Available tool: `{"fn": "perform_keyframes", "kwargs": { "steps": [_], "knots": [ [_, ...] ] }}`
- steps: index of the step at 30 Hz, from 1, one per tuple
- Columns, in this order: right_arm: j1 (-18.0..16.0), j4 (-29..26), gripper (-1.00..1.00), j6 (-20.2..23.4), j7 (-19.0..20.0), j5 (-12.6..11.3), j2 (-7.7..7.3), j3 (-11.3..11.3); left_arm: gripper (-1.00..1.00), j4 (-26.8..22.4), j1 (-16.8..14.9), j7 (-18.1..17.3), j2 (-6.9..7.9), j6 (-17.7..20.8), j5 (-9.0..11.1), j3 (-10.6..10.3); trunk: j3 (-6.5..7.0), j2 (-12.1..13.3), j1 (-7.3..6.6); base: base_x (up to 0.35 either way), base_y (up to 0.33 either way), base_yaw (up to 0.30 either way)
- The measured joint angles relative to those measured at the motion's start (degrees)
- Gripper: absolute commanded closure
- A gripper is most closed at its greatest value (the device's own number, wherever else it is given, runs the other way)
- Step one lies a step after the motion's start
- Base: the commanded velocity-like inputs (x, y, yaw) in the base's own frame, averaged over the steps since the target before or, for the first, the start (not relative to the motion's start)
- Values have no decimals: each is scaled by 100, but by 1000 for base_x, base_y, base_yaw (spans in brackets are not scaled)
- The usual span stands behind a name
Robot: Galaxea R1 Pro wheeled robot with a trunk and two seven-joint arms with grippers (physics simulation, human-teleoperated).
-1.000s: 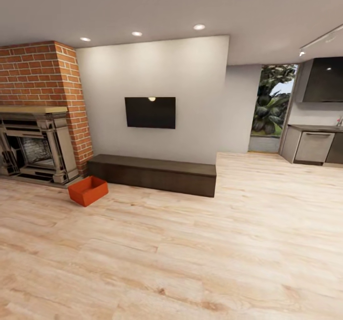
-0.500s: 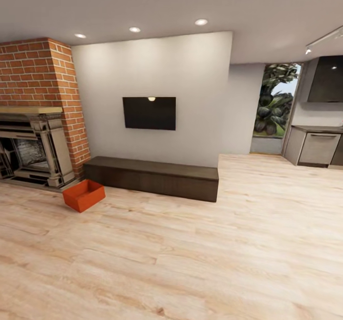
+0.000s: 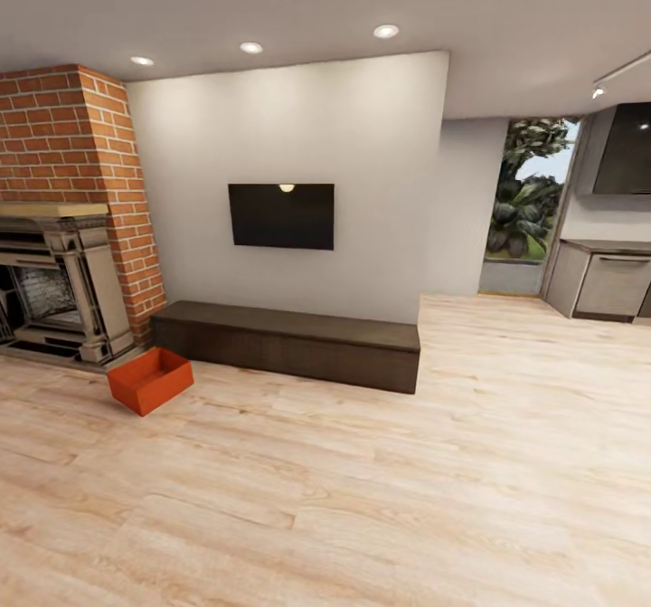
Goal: Move the two storage containers from the living room to the garage. In the garage, place one container on the floor and stack the other container on top of it (either order is fine).
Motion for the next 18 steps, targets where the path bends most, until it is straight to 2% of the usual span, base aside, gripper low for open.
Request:
{"fn": "perform_keyframes", "kwargs": {
  "steps": [18],
  "knots": [
    [0,0,-100,0,-7,0,-2,1,-100,-1,0,-1,0,0,-1,0,0,0,0,324,0,0]
  ]
}}
